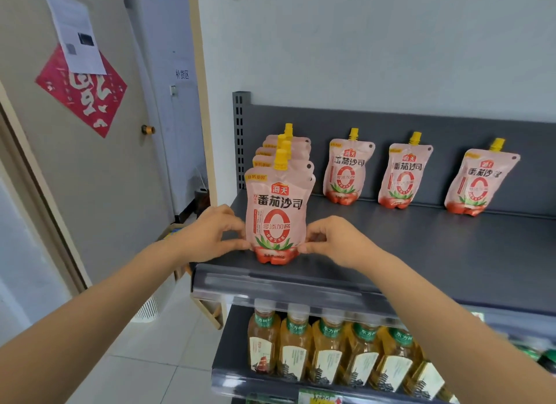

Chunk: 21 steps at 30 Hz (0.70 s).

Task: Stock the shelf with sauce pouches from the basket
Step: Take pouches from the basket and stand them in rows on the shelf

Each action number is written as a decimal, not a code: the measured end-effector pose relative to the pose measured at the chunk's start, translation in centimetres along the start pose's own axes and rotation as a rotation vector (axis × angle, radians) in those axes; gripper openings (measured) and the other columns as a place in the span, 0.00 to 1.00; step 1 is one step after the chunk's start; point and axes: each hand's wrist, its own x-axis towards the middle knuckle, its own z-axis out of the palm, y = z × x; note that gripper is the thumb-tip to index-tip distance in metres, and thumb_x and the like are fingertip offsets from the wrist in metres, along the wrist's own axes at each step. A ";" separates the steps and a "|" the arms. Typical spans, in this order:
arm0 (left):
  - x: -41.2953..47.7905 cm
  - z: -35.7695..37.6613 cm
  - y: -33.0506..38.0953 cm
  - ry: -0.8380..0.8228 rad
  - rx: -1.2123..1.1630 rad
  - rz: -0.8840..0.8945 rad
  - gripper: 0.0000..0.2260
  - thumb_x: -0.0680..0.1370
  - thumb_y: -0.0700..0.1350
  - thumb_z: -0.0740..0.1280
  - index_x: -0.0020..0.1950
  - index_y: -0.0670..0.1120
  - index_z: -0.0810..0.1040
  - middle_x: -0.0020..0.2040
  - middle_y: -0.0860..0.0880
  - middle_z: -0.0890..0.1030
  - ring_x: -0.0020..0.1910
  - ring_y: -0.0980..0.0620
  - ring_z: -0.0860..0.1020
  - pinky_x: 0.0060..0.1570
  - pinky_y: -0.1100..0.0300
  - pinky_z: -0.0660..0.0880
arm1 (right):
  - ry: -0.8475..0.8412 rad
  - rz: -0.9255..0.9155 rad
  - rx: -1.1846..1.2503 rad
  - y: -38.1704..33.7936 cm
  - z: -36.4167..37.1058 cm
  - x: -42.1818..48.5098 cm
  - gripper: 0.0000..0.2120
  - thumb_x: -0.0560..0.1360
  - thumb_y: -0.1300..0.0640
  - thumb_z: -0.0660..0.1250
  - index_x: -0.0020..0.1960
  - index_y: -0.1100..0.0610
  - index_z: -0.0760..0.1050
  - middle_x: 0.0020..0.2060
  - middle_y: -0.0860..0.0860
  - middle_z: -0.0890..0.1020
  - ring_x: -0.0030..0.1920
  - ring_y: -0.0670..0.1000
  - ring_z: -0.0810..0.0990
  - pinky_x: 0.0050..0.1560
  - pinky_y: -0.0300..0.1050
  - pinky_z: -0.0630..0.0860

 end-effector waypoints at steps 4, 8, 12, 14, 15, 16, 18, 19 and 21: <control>-1.4 -0.7 1.9 0.093 0.109 -0.071 0.25 0.68 0.73 0.59 0.48 0.56 0.80 0.40 0.66 0.75 0.46 0.56 0.69 0.52 0.53 0.66 | 0.111 0.002 -0.192 -0.9 -0.2 -2.6 0.15 0.77 0.50 0.66 0.62 0.53 0.77 0.58 0.49 0.80 0.57 0.50 0.77 0.59 0.45 0.73; -4.5 -0.9 3.9 0.491 0.259 -0.208 0.24 0.69 0.68 0.64 0.53 0.52 0.81 0.52 0.54 0.82 0.53 0.48 0.78 0.57 0.47 0.66 | 0.340 0.073 -0.482 -1.2 -0.3 -8.1 0.30 0.76 0.41 0.62 0.75 0.50 0.61 0.70 0.50 0.70 0.68 0.55 0.68 0.64 0.52 0.68; -7.5 -0.6 7.7 0.582 0.332 -0.046 0.32 0.70 0.71 0.60 0.62 0.49 0.78 0.59 0.48 0.80 0.57 0.44 0.75 0.56 0.46 0.68 | 0.457 0.208 -0.494 -1.8 -0.5 -14.8 0.37 0.73 0.35 0.61 0.76 0.48 0.57 0.70 0.50 0.69 0.68 0.56 0.68 0.64 0.55 0.69; -8.4 0.7 9.7 0.521 0.341 0.033 0.34 0.70 0.71 0.59 0.64 0.48 0.75 0.61 0.47 0.78 0.59 0.44 0.74 0.57 0.47 0.68 | 0.479 0.277 -0.480 -2.1 -0.1 -18.0 0.37 0.73 0.35 0.62 0.76 0.48 0.57 0.70 0.51 0.70 0.67 0.56 0.69 0.63 0.55 0.70; -8.7 1.8 10.8 0.483 0.338 0.068 0.35 0.70 0.72 0.58 0.65 0.47 0.74 0.62 0.47 0.77 0.60 0.44 0.74 0.58 0.47 0.68 | 0.484 0.312 -0.482 -2.2 0.2 -19.6 0.37 0.73 0.35 0.62 0.76 0.48 0.57 0.69 0.51 0.70 0.67 0.57 0.69 0.63 0.54 0.70; -9.0 2.9 12.0 0.449 0.326 0.104 0.36 0.70 0.72 0.58 0.66 0.47 0.73 0.63 0.46 0.76 0.61 0.44 0.73 0.59 0.47 0.68 | 0.484 0.351 -0.482 -2.3 0.5 -21.1 0.37 0.73 0.35 0.63 0.76 0.49 0.57 0.69 0.52 0.71 0.67 0.57 0.70 0.62 0.53 0.70; -9.3 5.3 14.5 0.373 0.302 0.173 0.37 0.71 0.72 0.56 0.68 0.46 0.71 0.65 0.46 0.75 0.62 0.44 0.72 0.60 0.48 0.68 | 0.471 0.439 -0.491 -2.2 0.9 -24.3 0.37 0.73 0.35 0.63 0.76 0.50 0.58 0.69 0.52 0.71 0.67 0.57 0.70 0.62 0.53 0.70; -9.3 6.6 15.8 0.334 0.290 0.203 0.38 0.70 0.73 0.55 0.69 0.46 0.71 0.65 0.47 0.75 0.63 0.44 0.72 0.60 0.48 0.67 | 0.464 0.486 -0.494 -2.0 1.0 -25.9 0.37 0.73 0.36 0.63 0.76 0.51 0.59 0.69 0.53 0.71 0.67 0.57 0.70 0.63 0.53 0.70; -9.1 9.1 18.4 0.279 0.260 0.249 0.39 0.70 0.73 0.54 0.69 0.47 0.70 0.66 0.47 0.74 0.64 0.44 0.71 0.61 0.48 0.68 | 0.457 0.588 -0.490 -1.2 1.0 -29.0 0.36 0.73 0.36 0.63 0.75 0.51 0.60 0.69 0.53 0.70 0.68 0.57 0.69 0.63 0.54 0.70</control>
